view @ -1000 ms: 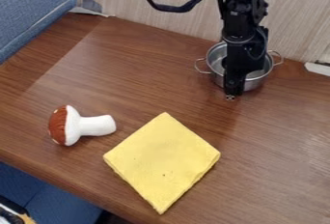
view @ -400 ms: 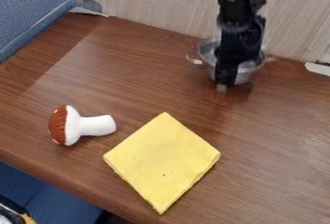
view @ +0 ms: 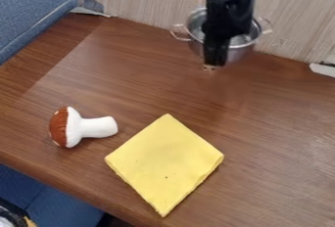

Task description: Moved pan in the yellow cloth

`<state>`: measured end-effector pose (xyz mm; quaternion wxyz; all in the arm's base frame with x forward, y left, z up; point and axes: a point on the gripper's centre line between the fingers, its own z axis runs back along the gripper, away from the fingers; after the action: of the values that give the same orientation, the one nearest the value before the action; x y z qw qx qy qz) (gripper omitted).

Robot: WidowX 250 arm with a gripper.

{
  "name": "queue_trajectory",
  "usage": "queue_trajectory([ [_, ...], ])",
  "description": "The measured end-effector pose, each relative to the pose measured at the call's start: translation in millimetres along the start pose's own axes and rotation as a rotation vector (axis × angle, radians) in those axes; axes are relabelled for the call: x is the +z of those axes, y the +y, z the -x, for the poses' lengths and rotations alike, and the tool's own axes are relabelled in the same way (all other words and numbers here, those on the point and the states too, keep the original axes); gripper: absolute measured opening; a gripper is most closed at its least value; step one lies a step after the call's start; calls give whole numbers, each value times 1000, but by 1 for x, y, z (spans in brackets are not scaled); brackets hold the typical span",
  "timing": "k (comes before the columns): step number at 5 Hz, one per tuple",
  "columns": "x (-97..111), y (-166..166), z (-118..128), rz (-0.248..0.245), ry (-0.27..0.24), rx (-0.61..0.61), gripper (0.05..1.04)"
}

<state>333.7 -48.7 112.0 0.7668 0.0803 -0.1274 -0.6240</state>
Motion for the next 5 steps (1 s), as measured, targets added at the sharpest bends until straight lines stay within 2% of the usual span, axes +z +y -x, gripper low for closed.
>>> queue_trajectory([
  [1,23,-36,12,-6,-10,-14,69],
  [2,23,-73,22,23,-22,-11,69],
  [3,19,-99,32,28,-15,11,69],
  [4,0,-127,41,54,-12,48,69],
  [5,-15,-140,47,64,-8,80,69],
])
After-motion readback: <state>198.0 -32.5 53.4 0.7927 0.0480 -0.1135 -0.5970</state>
